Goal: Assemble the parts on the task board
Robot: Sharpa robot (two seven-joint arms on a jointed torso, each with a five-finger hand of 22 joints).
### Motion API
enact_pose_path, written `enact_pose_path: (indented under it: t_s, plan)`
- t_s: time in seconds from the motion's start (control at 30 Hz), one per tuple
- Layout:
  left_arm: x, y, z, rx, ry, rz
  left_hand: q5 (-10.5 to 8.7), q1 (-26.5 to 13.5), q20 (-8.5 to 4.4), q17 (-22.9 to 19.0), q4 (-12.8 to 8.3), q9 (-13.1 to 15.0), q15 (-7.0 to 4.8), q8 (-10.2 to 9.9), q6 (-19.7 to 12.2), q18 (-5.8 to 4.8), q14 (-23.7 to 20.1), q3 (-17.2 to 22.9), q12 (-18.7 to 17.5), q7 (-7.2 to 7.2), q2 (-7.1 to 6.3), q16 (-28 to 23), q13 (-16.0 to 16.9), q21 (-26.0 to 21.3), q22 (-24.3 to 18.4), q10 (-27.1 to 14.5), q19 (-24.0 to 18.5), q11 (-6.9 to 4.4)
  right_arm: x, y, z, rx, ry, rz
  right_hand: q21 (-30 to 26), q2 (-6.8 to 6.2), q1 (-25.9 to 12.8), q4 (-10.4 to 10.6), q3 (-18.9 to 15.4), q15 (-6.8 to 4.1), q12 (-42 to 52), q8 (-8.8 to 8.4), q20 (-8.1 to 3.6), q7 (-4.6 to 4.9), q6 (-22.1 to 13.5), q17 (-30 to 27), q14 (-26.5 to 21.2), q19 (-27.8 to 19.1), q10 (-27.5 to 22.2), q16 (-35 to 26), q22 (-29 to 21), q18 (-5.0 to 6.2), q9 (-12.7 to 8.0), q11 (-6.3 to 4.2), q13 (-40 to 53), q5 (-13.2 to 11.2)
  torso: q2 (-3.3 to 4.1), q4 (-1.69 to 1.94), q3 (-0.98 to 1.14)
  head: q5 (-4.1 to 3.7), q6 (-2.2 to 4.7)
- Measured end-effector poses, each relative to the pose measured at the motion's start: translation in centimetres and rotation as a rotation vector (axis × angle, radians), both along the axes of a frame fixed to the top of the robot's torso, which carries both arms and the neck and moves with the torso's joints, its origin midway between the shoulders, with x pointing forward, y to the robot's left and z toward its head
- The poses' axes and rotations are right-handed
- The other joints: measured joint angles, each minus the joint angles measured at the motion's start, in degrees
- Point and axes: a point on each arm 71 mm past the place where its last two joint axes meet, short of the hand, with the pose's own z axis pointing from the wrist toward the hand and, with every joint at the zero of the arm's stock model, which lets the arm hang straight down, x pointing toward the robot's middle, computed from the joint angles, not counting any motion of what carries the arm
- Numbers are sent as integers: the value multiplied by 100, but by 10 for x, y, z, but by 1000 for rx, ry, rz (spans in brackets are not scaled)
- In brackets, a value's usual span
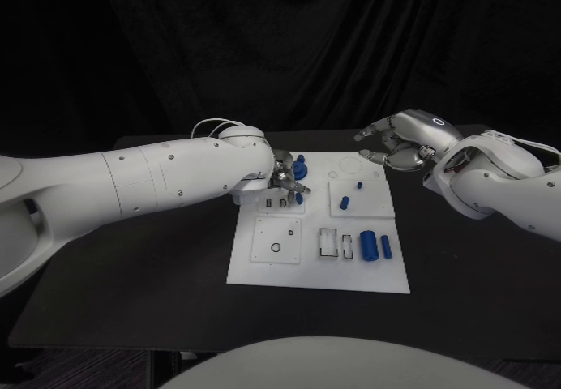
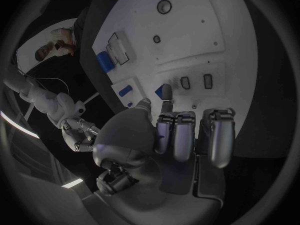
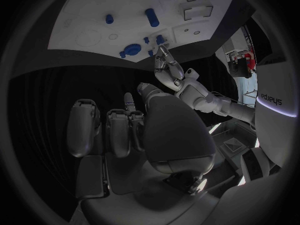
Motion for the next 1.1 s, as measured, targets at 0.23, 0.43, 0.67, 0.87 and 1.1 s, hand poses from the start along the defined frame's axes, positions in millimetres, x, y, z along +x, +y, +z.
enact_pose_path:
  t_s: [0.23, 0.43, 0.67, 0.87, 1.1]
  plan:
    - [0, -1, -2, 0, 3, -1, 0, 0, 0, 0, 11, 14, 0, -27, 0, 0, 0, 21, 0, 0, 0, 0, 0, -30, 0, 0, 0, 0, 0, 0, 0, -1, 2, 0, 0, 0, 0, 0, 0, 0, 0, 0, 0, 0, 0, 0, 0, 0, 15, 0, 0, 0, -5, 15, -1, 0, 0, 0, 1, 4, 0]
    - [1, -1, -4, 0, 6, 0, 0, 0, 0, 0, -6, 21, 0, -65, 0, 0, 0, 69, 0, 0, 0, 0, 0, -30, 0, 0, 0, 0, 0, 0, 0, -2, 3, 0, 0, 0, 0, 0, 0, 0, 0, 0, 0, 0, 0, 0, 0, 0, 15, 0, -1, 0, -4, 15, -1, 0, 1, -1, 1, 18, 0]
    - [2, 0, -7, -3, 8, 2, 0, 0, 0, 0, -45, 35, 0, -88, 0, 0, 0, 109, 0, 0, 0, 0, 0, -30, 0, 0, 0, 0, 0, 0, 0, -3, 5, 0, 0, 0, 0, 0, 0, 0, 0, 0, 0, 0, 0, 0, 0, 0, 15, 0, -1, 0, -4, 15, -1, 0, 4, -1, 1, 10, 0]
    - [2, -2, -9, -7, 10, -2, 37, 24, 0, 0, -65, 52, 0, -96, 0, 0, 0, 160, 0, 0, 24, 0, 0, -30, 0, 0, 0, 0, 0, 0, -1, -4, 6, -1, 0, 0, 0, 0, 0, 0, 0, 0, 0, 20, 20, 0, 0, 0, 15, 0, -1, 0, -9, 15, -1, 0, 7, -1, 2, 17, 0]
    - [3, -4, -9, -10, 9, -5, 91, 60, 0, 0, -116, 73, 0, -124, 0, 0, 0, 211, 0, 0, 1, 0, 0, -36, 0, 0, 0, 0, 0, 1, -1, -5, 8, 0, 0, 0, 0, 0, 0, 0, 0, 0, 0, 20, 20, 0, 0, 0, 15, 0, -2, 0, -10, 15, -2, 0, 10, -1, 2, 20, 0]
